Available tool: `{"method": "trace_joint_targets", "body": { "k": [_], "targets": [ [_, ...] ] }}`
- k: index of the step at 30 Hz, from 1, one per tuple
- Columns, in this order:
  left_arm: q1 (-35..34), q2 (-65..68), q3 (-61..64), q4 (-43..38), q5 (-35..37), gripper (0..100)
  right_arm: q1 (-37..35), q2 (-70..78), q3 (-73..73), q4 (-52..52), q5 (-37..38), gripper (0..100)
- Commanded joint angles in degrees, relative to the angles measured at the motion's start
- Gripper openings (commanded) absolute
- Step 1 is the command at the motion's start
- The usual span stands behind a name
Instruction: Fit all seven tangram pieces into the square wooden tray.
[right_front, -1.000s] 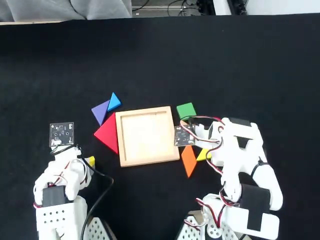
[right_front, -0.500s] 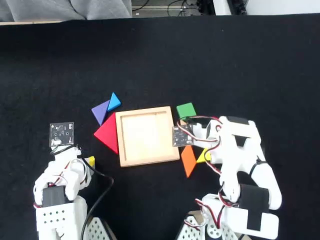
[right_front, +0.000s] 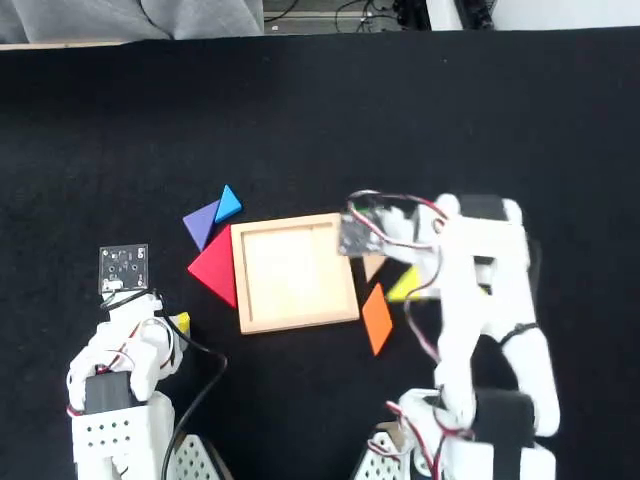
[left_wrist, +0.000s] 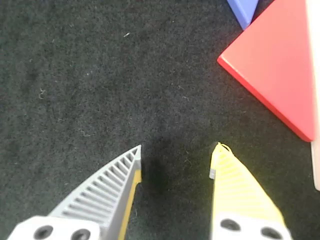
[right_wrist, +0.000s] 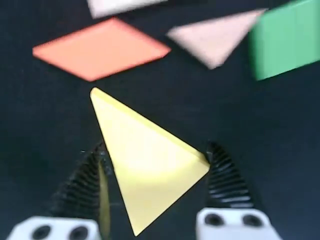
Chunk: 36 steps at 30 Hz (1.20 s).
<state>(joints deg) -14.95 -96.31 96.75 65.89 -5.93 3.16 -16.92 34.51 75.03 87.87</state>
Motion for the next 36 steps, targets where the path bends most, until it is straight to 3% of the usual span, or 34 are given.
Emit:
{"method": "trace_joint_targets", "body": {
  "k": [1,7,15,20,27,36],
  "targets": [
    [-0.48,-0.18,0.57,0.18,-0.18,23,-12.92,-2.59,-6.81,1.76,-11.08,13.0],
    [-0.48,-0.18,0.57,0.18,-0.18,23,-32.35,5.32,-8.48,-5.36,-24.09,13.0],
    [-0.48,-0.18,0.57,0.18,-0.18,23,-40.18,20.26,-14.73,-7.30,-31.03,13.0],
    [-0.48,-0.18,0.57,0.18,-0.18,23,-38.24,19.21,-17.80,-4.04,-31.21,13.0],
    [-0.48,-0.18,0.57,0.18,-0.18,23,-33.58,-0.92,-19.30,15.82,-30.24,13.4],
    [-0.48,-0.18,0.57,0.18,-0.18,23,-26.90,-26.15,13.58,17.58,-20.75,13.5]
  ]
}}
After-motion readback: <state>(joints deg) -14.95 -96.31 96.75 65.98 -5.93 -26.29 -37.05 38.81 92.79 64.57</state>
